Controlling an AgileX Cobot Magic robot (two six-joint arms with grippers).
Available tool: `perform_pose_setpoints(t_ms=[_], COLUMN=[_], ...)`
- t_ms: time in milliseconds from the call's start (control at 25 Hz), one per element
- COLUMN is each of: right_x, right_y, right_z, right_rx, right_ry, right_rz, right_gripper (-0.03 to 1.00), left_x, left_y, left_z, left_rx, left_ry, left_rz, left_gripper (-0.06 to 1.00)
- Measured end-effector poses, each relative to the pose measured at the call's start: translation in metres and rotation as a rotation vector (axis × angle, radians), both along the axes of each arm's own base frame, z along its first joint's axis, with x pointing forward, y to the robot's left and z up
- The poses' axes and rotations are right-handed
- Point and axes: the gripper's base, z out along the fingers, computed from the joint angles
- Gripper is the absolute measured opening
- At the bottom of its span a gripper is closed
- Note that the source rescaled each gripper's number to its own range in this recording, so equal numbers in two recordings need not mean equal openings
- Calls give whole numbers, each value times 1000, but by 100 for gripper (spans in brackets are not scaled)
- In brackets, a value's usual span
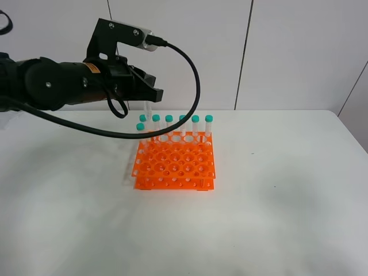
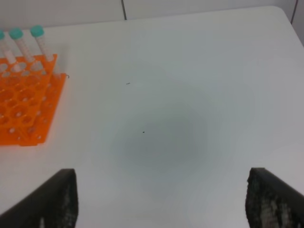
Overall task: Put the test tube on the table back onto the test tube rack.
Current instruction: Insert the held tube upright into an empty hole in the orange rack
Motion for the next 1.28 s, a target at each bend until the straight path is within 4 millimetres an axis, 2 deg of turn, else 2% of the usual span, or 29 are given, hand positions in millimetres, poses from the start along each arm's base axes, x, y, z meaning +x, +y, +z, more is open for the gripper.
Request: perform_pose_setpoints(t_ms=[240, 600, 1280], right_x=[0, 0, 0], right_y=[0, 0, 1], right_z=[0, 0, 0], right_rx=[1, 2, 5], right_ry=[0, 0, -1], right_rz=[1, 1, 4], right_gripper=[93, 93, 93], left_x=[10, 19, 34], left_y=[-4, -6, -8], left_z=[-18, -29, -74], left_rx=[-31, -49, 3], left_ry=[7, -30, 25], left_rz=[25, 48, 63], left_gripper=[0, 0, 0])
